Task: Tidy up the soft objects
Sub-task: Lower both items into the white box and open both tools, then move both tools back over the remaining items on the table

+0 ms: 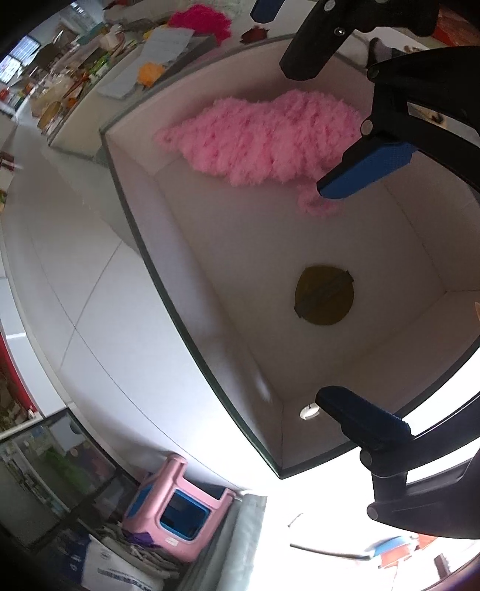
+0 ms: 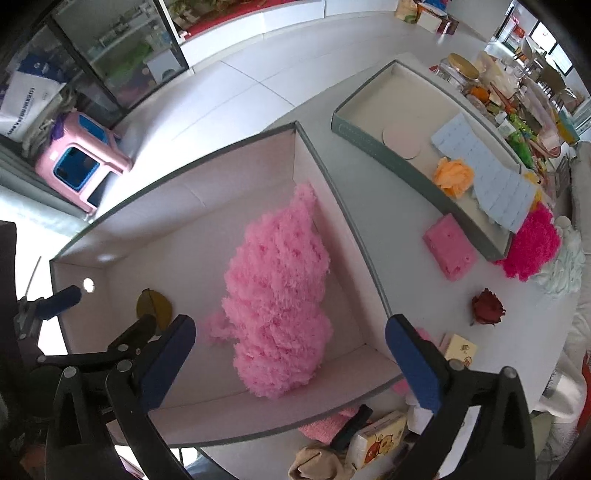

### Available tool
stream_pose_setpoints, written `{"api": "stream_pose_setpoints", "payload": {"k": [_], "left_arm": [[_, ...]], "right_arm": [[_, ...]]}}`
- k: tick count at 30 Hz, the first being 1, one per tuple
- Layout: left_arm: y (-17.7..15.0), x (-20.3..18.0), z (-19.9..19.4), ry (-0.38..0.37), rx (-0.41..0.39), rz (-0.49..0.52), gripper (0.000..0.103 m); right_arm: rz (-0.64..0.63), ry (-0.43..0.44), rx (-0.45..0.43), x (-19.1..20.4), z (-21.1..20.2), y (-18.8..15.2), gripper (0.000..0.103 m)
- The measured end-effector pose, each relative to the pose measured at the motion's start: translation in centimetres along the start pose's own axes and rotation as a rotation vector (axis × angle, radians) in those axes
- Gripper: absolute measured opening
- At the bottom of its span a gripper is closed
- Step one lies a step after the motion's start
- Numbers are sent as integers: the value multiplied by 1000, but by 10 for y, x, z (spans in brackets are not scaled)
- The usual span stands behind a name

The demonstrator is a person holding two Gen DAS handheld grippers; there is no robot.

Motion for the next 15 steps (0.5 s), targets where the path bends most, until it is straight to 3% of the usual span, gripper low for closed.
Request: {"api": "stream_pose_setpoints", "payload": {"k": [5,11,15], "left_arm": [[-1,-18,-12,-13,-22,71,102],[-11,-73,-40,-72,-88,257,102],[-28,-115,-57,-182,-145,400,102]], "right_arm": [[68,23,0,-22,-11,-8,103],[218,16,-5,-77,-23,-33,103],[343,-1,3,-122,-27,-60,103]]}}
Point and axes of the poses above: each gripper's, at about its wrist camera, not at the fingertips, and z roughly the way its jaws point, x to its left, y to its top, the point moved 4 cm from there along z, roughly the way its jaws point, and after that the axes turned 12 degrees about z, right-handed, at the moved point
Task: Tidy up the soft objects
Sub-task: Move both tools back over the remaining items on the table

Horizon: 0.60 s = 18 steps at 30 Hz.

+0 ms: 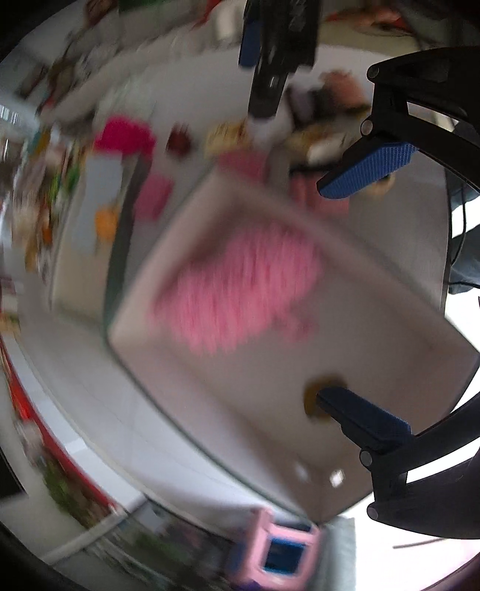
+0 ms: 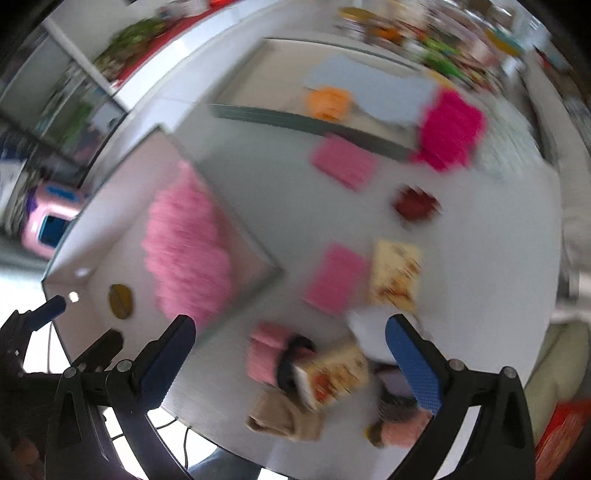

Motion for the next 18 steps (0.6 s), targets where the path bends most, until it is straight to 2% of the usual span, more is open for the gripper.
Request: {"api": "stream_pose_setpoints", "payload": {"k": [5,8,14,18], "left_arm": [[3,-65,-8,-214,-37,162,102],[0,-96,-1,-325,1,240,102],[-8,-110,41,-364,135,243,102],[-21,-112,57,-378,184,252,102]], "right_arm": [[152,-28,11,-65,-2,-23,103],[231,-39,23,-100,-2,-40,103],[386,-75,34,-160,0,-73,103],[467,-79,81,-187,8,-98,103]]}}
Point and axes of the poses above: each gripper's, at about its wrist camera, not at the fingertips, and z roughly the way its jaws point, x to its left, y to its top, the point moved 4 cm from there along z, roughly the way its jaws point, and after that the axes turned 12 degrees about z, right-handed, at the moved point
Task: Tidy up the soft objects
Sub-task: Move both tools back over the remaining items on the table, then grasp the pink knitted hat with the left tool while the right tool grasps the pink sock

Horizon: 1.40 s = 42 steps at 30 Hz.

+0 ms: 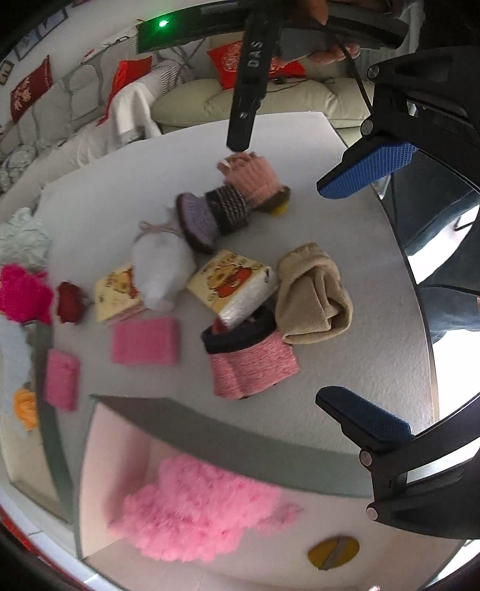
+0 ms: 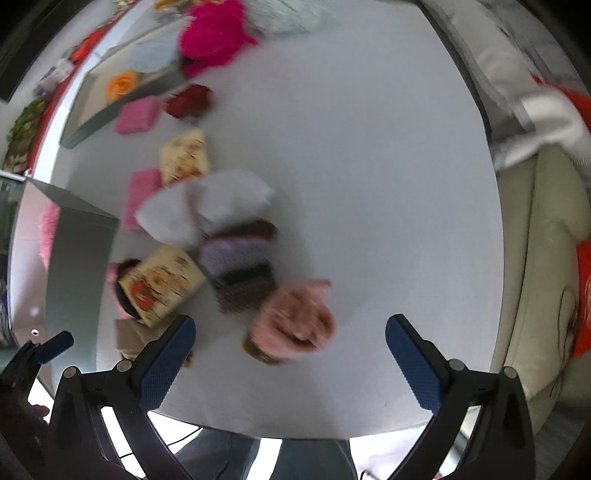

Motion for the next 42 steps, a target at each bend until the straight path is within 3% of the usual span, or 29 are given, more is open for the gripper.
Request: {"api": "stream_pose_setpoints", "payload": {"k": [12,22,27,35,38,42], "left_arm": [[6,3,19,117,50,54,102],[27,43,26,178,49,-83,102],[28,47,46,302,105,-125,102],[34,38,77,296,151,-151,102],[39,32,85,354,158,-129,102],[34,45,91,350,173,-190,102]], "right_arm": [[28,-9,73,-34,31,-32,103],[15,39,107,-18,50,-32,103],[25,59,134,-14,60,-31,103],[24,62,153,-16,81,-39,103],[33,41,142,-19,85,-39,103],[52,36,156,-25,91,-41,103]]}}
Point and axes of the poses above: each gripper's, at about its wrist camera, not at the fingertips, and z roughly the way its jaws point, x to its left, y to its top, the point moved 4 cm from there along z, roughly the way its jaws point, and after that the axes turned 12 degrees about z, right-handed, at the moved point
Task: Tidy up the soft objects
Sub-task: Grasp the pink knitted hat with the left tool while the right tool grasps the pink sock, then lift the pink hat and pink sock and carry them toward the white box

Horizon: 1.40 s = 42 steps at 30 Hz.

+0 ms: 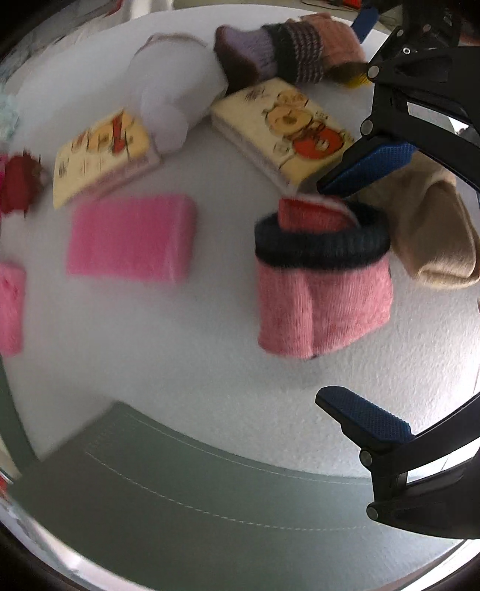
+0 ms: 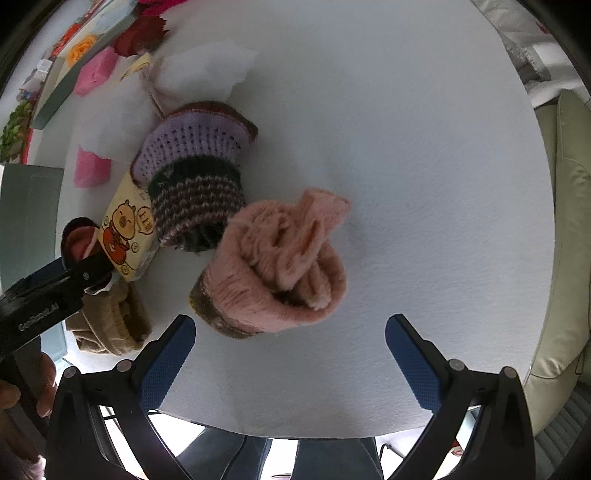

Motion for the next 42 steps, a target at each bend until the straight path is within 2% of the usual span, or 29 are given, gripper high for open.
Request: {"api": "stream_pose_setpoints", "payload": {"k": [8,15,18,20,23,25,26,28,31,32,33,42], "left_arm": [[11,12,8,16,-2,1,103],[2,9,8,19,-1,-4,103],[6,6,4,17,32,-19,103],[15,7,3,20,36,-21,103],[17,6,-3,17,20,-6,92],[18,1,-9,18,7,18,76],[19,-1,-11,17,2,30,71],[20,-3,-14,5,-3,51,57],[21,-2,-18,-12,-4,59,47],[21,0,-20,-18,-5,57,46],[21,2,-23,-19,-8,52,46],[10,4,-62,19,-98,83,46]], "right_arm": [[34,13,15,0,16,5,103],[58,10,33,6,30,11,102],[54,16,24,11,31,11,89],[29,14,8,17,29,9,72],[6,20,15,22,28,4,63],[13,35,25,20,27,3,59],[17,42,29,19,25,3,56],[20,51,30,15,23,2,55],[14,45,28,10,17,-1,54],[12,41,25,9,16,-2,54],[9,39,24,2,3,13,54],[4,44,1,-7,-18,0,54]]}}
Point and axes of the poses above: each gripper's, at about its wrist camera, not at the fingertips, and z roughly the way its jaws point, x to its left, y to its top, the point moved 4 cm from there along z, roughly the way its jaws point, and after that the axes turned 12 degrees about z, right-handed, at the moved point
